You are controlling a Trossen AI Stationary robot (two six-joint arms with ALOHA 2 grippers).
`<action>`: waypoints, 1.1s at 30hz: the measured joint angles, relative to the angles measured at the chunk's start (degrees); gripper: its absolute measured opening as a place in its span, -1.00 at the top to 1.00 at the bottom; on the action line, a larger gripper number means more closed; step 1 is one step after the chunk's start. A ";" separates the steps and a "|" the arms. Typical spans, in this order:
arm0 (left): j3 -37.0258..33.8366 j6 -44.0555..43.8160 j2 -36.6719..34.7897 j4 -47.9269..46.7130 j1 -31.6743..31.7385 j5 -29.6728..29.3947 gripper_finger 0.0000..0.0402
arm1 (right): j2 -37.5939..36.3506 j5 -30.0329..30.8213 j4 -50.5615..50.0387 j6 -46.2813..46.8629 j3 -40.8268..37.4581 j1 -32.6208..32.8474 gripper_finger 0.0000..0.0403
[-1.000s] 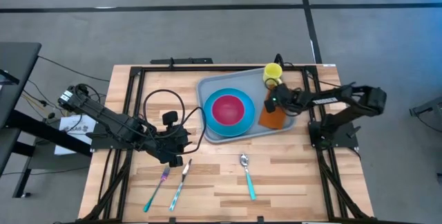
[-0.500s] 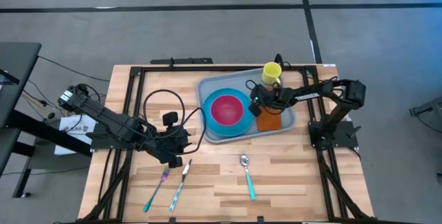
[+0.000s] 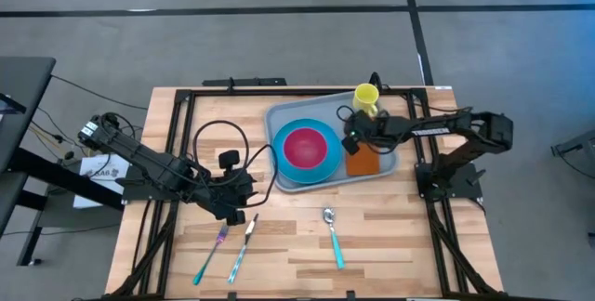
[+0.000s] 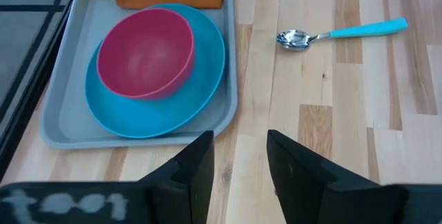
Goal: Set up tray
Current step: Put the orange napkin on top of the gray tray to the right of the blue plate, then put the purple fork on top of the orange napkin
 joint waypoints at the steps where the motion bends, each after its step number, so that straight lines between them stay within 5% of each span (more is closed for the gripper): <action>1: 0.00 0.00 0.00 0.00 0.00 0.00 0.39 | 0.48 0.13 0.14 0.87 -0.11 -0.01 1.00; 10: 0.00 -0.01 0.00 0.04 0.00 0.03 0.39 | 8.27 1.50 3.35 3.51 -1.66 -0.87 1.00; 16: 0.00 0.00 0.00 0.06 0.00 0.04 0.39 | 11.14 1.87 8.73 -3.71 -1.44 -1.06 1.00; 33: 0.00 -0.39 0.00 0.07 0.00 0.11 0.39 | 5.32 2.27 7.80 -12.51 -1.67 0.18 1.00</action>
